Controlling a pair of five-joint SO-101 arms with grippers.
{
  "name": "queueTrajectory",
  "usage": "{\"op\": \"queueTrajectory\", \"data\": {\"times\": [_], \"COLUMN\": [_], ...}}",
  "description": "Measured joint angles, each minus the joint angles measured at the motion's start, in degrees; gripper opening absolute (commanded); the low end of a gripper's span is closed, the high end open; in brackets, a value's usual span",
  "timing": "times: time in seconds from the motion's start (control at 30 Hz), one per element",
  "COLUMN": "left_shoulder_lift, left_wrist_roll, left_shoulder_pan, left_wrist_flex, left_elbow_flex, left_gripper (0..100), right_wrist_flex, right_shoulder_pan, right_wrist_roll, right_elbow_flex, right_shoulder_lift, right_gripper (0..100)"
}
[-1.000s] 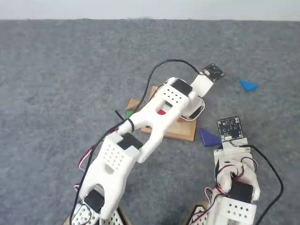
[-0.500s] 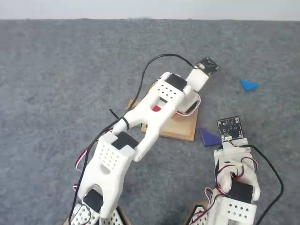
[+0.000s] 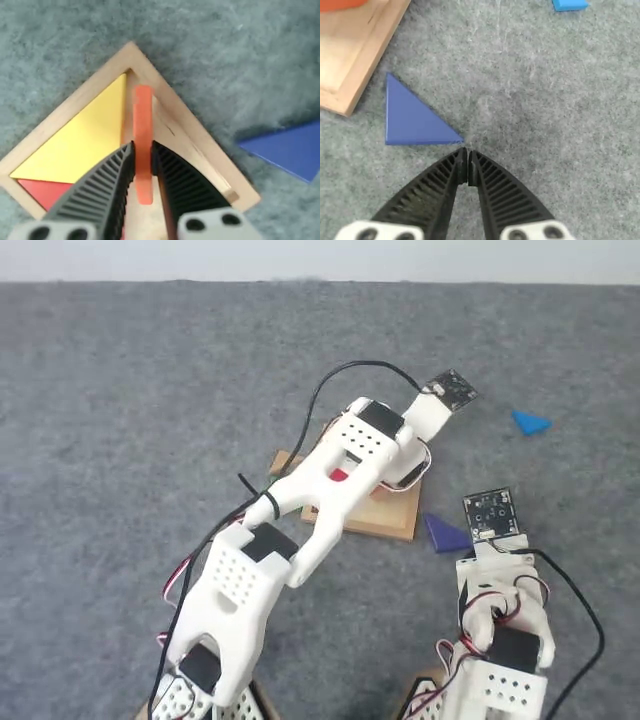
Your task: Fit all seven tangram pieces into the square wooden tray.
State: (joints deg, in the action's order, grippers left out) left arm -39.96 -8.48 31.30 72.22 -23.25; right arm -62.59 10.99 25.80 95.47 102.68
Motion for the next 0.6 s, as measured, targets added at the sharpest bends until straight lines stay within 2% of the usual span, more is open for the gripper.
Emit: {"op": "queueTrajectory", "data": {"times": [0.23, 0.6], "left_shoulder_lift": [0.0, 0.0], "left_wrist_roll": [-1.7, -4.0], "left_shoulder_pan": [1.5, -2.9], "left_wrist_flex": [2.4, 2.4], "left_elbow_flex": [0.0, 0.0], "left_gripper": [4, 4], "right_wrist_flex": [0.0, 0.0], "right_shoulder_pan": [0.0, 0.0], "right_wrist_roll": [0.0, 0.0], "right_elbow_flex": [0.0, 0.0], "right_shoulder_lift": [0.0, 0.0], "right_gripper": [0.8, 0.8]}}
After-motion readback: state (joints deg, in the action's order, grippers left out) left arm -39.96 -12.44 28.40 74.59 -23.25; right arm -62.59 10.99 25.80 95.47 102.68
